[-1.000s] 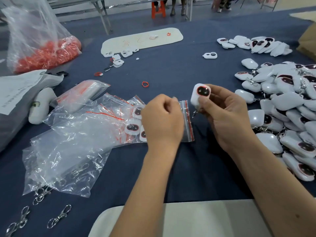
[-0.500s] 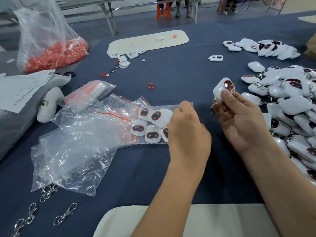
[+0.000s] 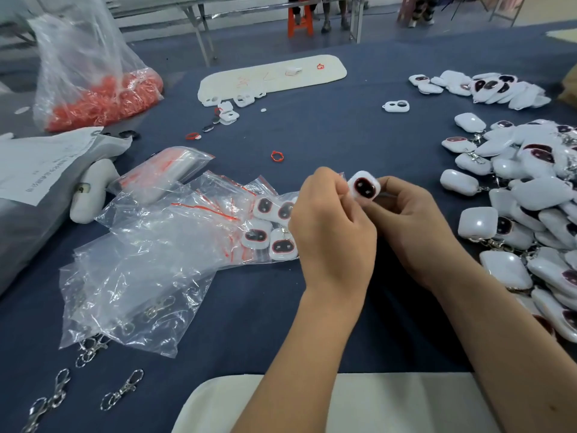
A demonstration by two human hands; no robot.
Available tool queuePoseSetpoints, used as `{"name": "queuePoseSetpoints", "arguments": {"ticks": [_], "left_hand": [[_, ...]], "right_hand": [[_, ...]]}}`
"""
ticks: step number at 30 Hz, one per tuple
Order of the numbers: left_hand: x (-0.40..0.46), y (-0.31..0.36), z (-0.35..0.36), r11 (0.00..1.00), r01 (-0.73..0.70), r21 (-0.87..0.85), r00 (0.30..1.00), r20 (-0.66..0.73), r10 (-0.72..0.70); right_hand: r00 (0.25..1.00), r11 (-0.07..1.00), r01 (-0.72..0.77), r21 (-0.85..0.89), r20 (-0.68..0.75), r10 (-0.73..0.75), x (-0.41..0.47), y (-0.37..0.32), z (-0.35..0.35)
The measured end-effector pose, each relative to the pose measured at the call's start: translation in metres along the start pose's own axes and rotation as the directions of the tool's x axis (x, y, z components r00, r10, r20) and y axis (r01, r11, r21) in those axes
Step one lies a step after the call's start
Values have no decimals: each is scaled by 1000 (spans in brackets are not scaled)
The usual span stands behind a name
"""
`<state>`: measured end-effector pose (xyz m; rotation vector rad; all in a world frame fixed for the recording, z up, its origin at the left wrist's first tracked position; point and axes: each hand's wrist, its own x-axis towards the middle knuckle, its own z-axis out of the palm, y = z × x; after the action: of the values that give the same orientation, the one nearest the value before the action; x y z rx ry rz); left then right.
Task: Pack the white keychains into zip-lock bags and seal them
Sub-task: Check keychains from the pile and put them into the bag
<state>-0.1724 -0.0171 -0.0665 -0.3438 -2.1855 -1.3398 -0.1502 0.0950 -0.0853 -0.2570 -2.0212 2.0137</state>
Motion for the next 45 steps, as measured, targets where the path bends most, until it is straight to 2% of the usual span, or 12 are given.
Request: {"name": "queuePoseSetpoints", "arguments": {"ticks": [4, 11, 14, 18, 21, 24, 31, 34, 37, 40, 42, 45], "left_hand": [[-2, 2, 0, 993, -114, -33, 993, 37, 115], [-5, 3, 3, 961, -237, -144, 965, 80, 250], [1, 2, 0, 969, -148, -199, 988, 9, 153], [24, -18, -13, 992, 54, -110, 998, -26, -57], [41, -47, -28, 972, 93, 216, 981, 149, -127], [49, -66, -41, 944, 203, 261, 922, 274, -274], [51, -67, -43, 880, 267, 393, 943, 82, -323], [50, -67, -42, 880, 306, 365, 922, 116, -369], [44, -54, -33, 874, 231, 427, 937, 146, -318], [31, -37, -21, 864, 203, 460, 953, 112, -283], [23, -29, -15, 889, 180, 421, 960, 121, -251], [10, -17, -9, 907, 96, 410, 976, 142, -167]], "right_hand": [[996, 967, 73, -245, 66, -58, -2, -3, 3], [999, 876, 43, -481, -1, -49, 3, 0, 4], [996, 916, 92, -391, 22, -91, -1, -2, 5], [994, 999, 43, -30, 104, -40, -1, -2, 5], [981, 967, 122, -223, 177, -83, 0, 2, 7], [968, 844, 221, -489, 213, -130, -2, 5, 10], [943, 709, 328, -624, 259, -209, -4, 0, 16], [948, 700, 312, -642, 254, -190, -6, -2, 17], [957, 720, 278, -635, 250, -149, -7, -1, 17], [964, 746, 266, -610, 167, -208, -5, 1, 19], [952, 749, 230, -621, -16, -306, -4, 1, 20], [762, 656, 95, -749, -369, -532, -4, -2, 10]]}}
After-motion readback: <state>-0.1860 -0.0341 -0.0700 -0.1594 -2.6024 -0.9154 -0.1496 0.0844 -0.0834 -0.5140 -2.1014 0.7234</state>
